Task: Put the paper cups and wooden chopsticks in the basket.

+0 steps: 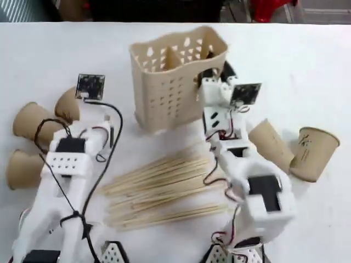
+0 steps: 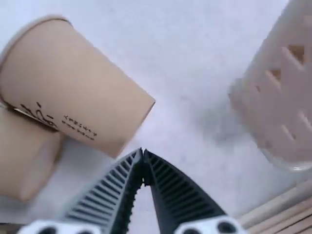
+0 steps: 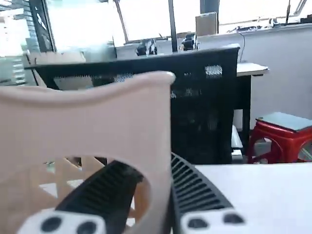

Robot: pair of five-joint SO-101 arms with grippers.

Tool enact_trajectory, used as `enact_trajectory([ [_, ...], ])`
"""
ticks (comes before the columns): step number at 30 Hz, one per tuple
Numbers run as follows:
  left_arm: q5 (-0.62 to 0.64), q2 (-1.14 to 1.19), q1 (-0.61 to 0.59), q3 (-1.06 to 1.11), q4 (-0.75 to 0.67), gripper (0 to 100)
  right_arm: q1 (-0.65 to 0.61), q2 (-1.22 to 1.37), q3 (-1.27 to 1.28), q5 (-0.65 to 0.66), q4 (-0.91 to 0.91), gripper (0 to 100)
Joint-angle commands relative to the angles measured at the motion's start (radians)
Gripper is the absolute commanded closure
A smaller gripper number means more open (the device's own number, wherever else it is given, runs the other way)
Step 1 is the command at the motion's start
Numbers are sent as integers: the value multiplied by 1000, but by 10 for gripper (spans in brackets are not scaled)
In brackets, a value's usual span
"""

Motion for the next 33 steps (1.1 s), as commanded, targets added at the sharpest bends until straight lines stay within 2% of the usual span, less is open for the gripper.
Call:
enact_trajectory([
  [1, 14, -31, -2, -6, -20, 972, -5, 76, -61, 75, -51, 982],
  [6, 14, -31, -1, -8, -20, 972, -7, 104, -44, 193, -53, 974],
  [11, 9, -24, 42, -5, -20, 972, -7, 31, 20, 203, -94, 813],
  [13, 8, -24, 47, -5, -20, 972, -10, -12, 63, 203, -93, 779],
  [18, 8, -24, 45, -5, -20, 972, -13, -140, 192, 209, -93, 838],
  [24, 8, -22, 45, -3, -41, 972, -36, -266, 390, 210, -91, 981],
  [27, 8, -22, 45, -3, -40, 972, -45, -272, 413, 210, -54, 961],
  [33, 8, -30, 42, -6, -40, 972, -38, -280, 417, 210, 136, 869],
])
